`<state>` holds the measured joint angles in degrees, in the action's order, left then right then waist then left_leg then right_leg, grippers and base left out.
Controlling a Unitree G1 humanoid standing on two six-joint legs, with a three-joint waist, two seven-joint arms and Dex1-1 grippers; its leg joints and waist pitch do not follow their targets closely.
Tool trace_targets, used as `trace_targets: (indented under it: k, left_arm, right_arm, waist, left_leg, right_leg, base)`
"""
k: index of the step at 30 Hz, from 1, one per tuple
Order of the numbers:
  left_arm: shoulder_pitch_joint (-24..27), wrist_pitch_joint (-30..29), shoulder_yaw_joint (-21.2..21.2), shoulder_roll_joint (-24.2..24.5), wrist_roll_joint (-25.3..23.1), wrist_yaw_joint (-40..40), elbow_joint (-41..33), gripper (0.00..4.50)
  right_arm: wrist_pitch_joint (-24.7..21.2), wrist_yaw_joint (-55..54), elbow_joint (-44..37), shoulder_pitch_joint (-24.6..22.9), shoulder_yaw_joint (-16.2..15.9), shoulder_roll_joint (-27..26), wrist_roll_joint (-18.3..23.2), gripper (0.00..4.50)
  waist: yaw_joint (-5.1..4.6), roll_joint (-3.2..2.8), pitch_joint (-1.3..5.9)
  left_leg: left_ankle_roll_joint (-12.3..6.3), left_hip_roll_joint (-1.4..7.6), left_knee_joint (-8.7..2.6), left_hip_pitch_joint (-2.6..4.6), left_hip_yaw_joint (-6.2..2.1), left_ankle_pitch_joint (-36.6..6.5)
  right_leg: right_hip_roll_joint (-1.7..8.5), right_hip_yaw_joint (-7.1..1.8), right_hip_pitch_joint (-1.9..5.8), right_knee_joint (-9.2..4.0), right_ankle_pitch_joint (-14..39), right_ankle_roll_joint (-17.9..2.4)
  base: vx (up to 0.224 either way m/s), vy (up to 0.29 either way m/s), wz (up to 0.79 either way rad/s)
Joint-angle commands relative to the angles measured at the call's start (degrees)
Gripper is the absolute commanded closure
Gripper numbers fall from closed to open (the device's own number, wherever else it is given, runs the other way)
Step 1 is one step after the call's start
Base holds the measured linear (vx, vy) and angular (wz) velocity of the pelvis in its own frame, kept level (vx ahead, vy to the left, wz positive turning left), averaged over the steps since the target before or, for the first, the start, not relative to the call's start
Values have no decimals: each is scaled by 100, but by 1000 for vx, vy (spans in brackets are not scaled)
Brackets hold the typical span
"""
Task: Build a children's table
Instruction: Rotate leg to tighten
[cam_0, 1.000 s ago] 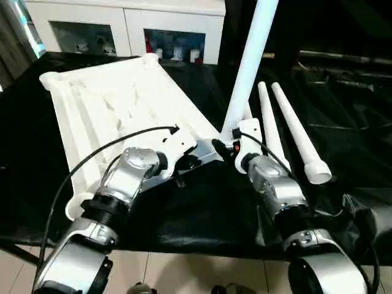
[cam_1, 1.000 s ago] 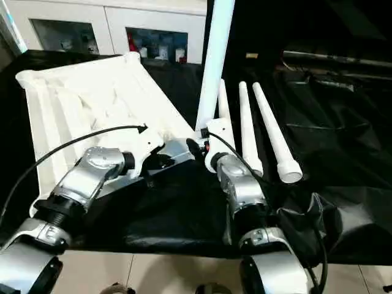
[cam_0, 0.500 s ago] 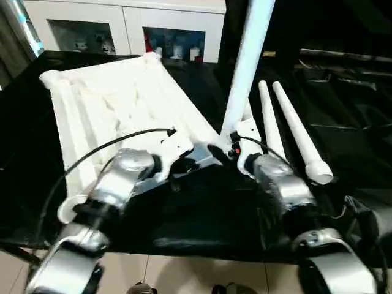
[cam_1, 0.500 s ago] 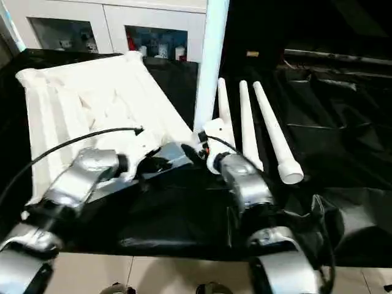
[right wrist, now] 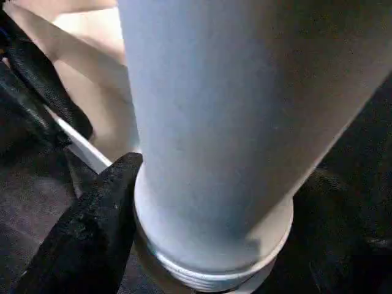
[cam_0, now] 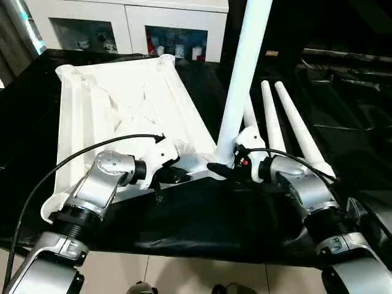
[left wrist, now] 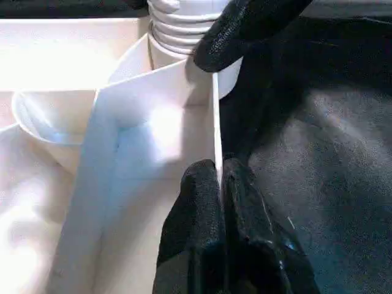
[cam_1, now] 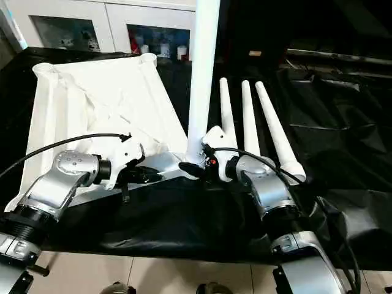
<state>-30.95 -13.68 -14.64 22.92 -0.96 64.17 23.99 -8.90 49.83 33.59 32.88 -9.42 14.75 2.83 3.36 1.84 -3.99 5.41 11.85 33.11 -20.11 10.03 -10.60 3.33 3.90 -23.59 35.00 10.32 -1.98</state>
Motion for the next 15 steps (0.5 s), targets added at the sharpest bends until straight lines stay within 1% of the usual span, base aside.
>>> trace_targets:
  k: [1,3,5,6,7,8,9,11,12,14,15]
  left_arm:
    - [23,123,-133,-84,246,275,-233,450]
    - [29,135,-125,-70,241,300,-224,450]
    - [28,137,-115,-56,237,322,-220,450]
    - [25,133,-112,-52,236,329,-218,450]
    - [20,129,-106,-49,235,332,-215,450]
    - [18,129,-103,-49,234,328,-212,450]
    - [11,133,-101,-46,230,318,-202,450]
    - [-20,152,-74,-85,213,196,-140,450]
    - [-37,106,-55,-119,206,118,-114,450]
    - [-65,66,-32,-169,177,-12,-64,450]
    - [-152,3,28,-304,73,-394,103,450]
  right_arm:
    - [-61,115,-211,-29,-64,42,69,100]
    - [-50,171,-208,-42,-64,41,94,128]
    - [-47,211,-216,-61,-65,29,105,134]
    - [-48,225,-221,-72,-68,21,113,146]
    - [-52,231,-227,-87,-71,5,125,146]
    - [-51,230,-229,-98,-71,-8,132,165]
    - [-42,213,-217,-102,-66,-25,130,169]
    - [20,-44,-113,-104,30,-133,103,170]
    - [-10,-253,-41,-82,111,-205,102,173]
    - [-63,-521,57,-52,215,-301,104,173]
    - [-106,-1044,255,-5,386,-492,95,174]
  waist:
    - [10,-1,408]
    - [11,-3,409]
    - [10,-2,400]
    - [8,2,402]
    - [12,-3,404]
    - [12,1,406]
    - [15,-3,403]
    - [12,-4,404]
    - [6,-12,398]
    - [-5,-2,391]
    - [-15,-3,388]
  left_leg:
    - [-376,129,-323,-8,-1,-642]
    - [-394,129,-319,-4,1,-636]
    - [-391,129,-321,-7,1,-656]
    - [-393,128,-319,-9,2,-655]
    - [-393,132,-321,-8,-3,-624]
    - [-401,129,-317,-8,0,-598]
    - [-406,130,-319,-5,-1,-590]
    - [-396,130,-319,-5,-1,-596]
    - [-371,131,-323,-4,-2,-630]
    - [-309,123,-330,-10,-6,-700]
    - [-279,123,-332,-6,-4,-723]
  right_leg:
    - [429,-314,377,-351,678,-1256]
    - [428,-312,375,-351,662,-1262]
    - [428,-311,370,-358,712,-1253]
    - [427,-312,374,-356,718,-1249]
    - [430,-312,376,-349,686,-1252]
    - [423,-312,375,-345,640,-1253]
    - [426,-311,371,-345,626,-1260]
    - [427,-311,370,-345,634,-1268]
    - [430,-311,361,-352,696,-1267]
    - [430,-309,370,-365,846,-1231]
    - [425,-311,362,-377,912,-1199]
  base:
    - [0,0,0]
    - [0,0,0]
    - [0,0,0]
    - [0,0,0]
    - [0,0,0]
    - [0,0,0]
    - [0,0,0]
    - [0,0,0]
    - [0,0,0]
    - [0,0,0]
    - [0,0,0]
